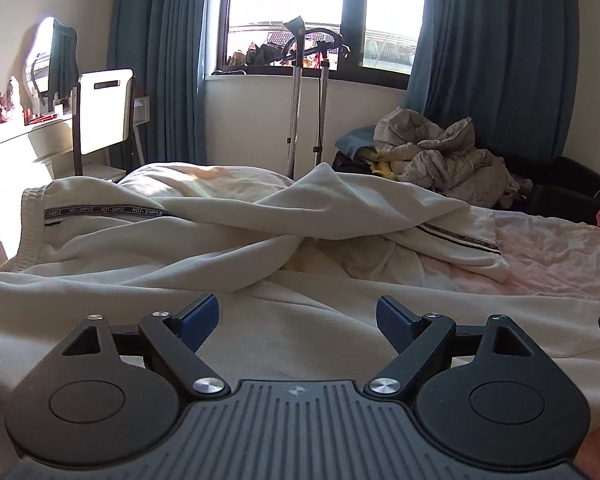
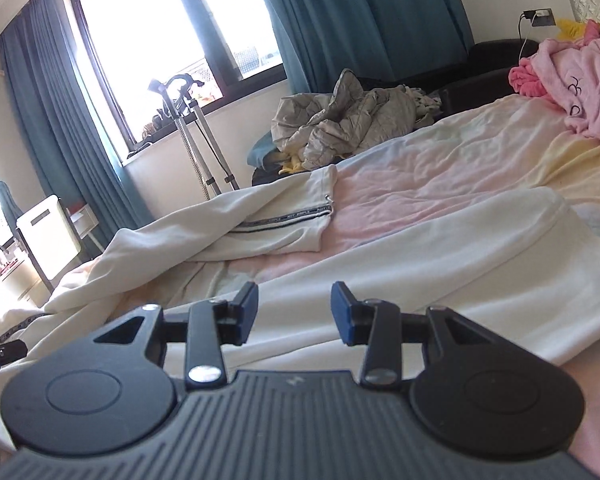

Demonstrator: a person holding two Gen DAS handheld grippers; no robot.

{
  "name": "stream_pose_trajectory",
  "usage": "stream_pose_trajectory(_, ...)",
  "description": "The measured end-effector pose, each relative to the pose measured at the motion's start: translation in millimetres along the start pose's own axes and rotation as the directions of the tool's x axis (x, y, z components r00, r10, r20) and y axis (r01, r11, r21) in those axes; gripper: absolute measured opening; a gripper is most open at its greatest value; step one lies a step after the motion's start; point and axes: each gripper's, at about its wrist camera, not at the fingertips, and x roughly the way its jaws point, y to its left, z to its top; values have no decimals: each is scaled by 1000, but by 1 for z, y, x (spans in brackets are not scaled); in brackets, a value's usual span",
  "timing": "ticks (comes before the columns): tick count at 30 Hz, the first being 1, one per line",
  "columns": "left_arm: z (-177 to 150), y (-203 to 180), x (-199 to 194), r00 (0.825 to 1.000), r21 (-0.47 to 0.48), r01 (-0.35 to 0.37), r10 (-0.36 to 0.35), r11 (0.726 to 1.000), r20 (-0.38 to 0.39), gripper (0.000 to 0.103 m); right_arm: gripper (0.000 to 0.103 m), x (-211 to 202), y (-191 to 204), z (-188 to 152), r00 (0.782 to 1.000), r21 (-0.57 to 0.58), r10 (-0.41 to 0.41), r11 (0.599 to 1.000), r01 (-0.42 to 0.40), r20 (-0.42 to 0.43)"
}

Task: Fold clothes
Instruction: 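Lay the sweatpants flat and open both tools, then grasp the sweatpants waistband edge with the right tool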

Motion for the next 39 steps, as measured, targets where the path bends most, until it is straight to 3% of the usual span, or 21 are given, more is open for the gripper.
stream_pose_trajectory(7,-26,16,49,993,-86,56,-64,995,-97,88,47,85,2,-4,983,137,88,988,-66,-160)
stream_pose_trajectory(11,-37,18,79,995,-74,16,-23,997,-95,88,52,154,0,6,971,257,114,965,-57,-211)
stream_pose_trajectory(13,-40,24,88,995,-116,27,-38,993,-91,88,52,191,2,15,968,309,131,949,-60,-214)
stream_pose_trajectory(17,-43,34,100,995,-191,61,-76,980,-71,92,67,246,5,31,967,401,143,915,-48,-209)
stream_pose_trajectory(22,-44,36,105,995,-204,80,-91,976,-48,93,68,298,0,29,970,529,108,848,24,-217)
stream_pose_trajectory(24,-43,37,103,994,-207,88,-99,974,-42,93,66,306,4,34,982,509,67,860,33,-177)
stream_pose_trajectory(25,-42,38,102,994,-210,93,-103,973,-38,93,62,309,6,37,986,499,37,865,51,-165)
stream_pose_trajectory(27,-39,40,100,993,-216,103,-112,971,-32,94,32,316,8,45,984,482,-49,867,127,-173)
stream_pose_trajectory(28,-38,41,99,993,-219,108,-117,970,-28,94,11,317,9,50,982,462,-84,873,155,-170)
stream_pose_trajectory(34,-31,46,92,990,-237,137,-143,962,-7,93,7,292,26,104,975,308,-219,925,222,-44)
stream_pose_trajectory(39,-26,49,86,986,-246,162,-164,956,12,93,6,246,-13,175,930,279,-362,901,332,64)
